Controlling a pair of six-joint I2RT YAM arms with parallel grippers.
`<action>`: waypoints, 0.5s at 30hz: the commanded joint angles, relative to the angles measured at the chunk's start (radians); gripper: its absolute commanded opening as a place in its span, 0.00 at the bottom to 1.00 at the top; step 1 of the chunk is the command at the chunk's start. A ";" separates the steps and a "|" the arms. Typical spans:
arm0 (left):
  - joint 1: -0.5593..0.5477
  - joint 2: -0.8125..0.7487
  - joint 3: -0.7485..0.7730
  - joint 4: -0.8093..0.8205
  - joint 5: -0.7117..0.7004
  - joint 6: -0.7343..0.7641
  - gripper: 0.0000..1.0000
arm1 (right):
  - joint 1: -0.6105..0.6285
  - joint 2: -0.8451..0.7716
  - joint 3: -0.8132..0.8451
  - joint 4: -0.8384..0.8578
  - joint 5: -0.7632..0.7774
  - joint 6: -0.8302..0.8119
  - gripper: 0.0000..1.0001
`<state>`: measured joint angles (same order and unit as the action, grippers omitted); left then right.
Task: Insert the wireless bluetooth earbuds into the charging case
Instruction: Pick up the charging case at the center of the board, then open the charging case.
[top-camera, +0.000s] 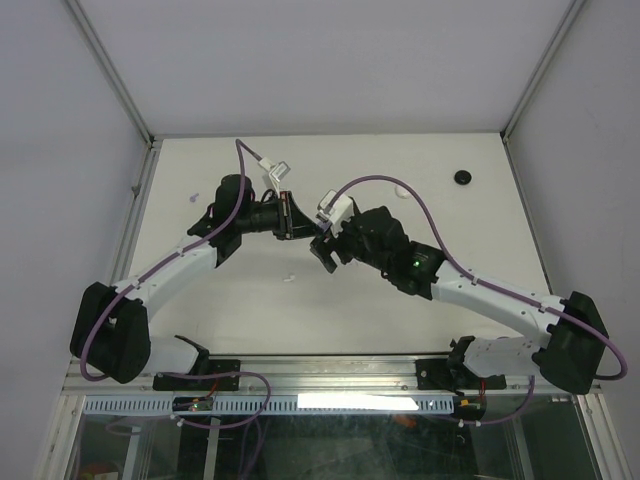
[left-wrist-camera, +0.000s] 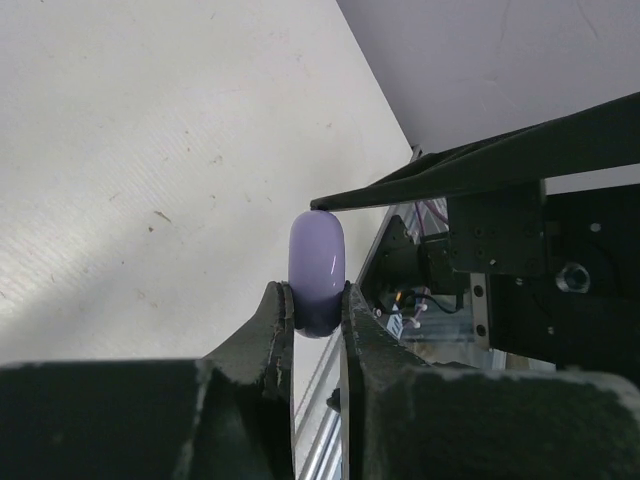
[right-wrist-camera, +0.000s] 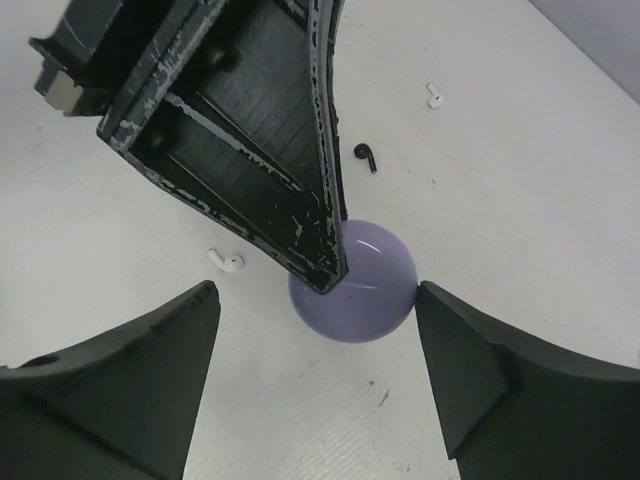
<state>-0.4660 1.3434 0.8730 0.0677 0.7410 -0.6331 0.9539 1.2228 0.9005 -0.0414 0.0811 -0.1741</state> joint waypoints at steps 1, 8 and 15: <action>-0.006 -0.044 0.058 -0.021 -0.004 0.124 0.00 | 0.009 -0.012 0.102 -0.038 -0.108 0.021 0.83; -0.006 -0.102 0.071 -0.133 -0.048 0.365 0.00 | 0.004 -0.056 0.090 -0.022 -0.052 0.110 0.85; -0.005 -0.186 0.086 -0.211 -0.151 0.525 0.00 | -0.005 -0.110 0.031 0.038 -0.091 0.093 0.83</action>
<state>-0.4652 1.2247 0.9001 -0.1261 0.6498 -0.2604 0.9543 1.1721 0.9283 -0.0711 0.0154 -0.1055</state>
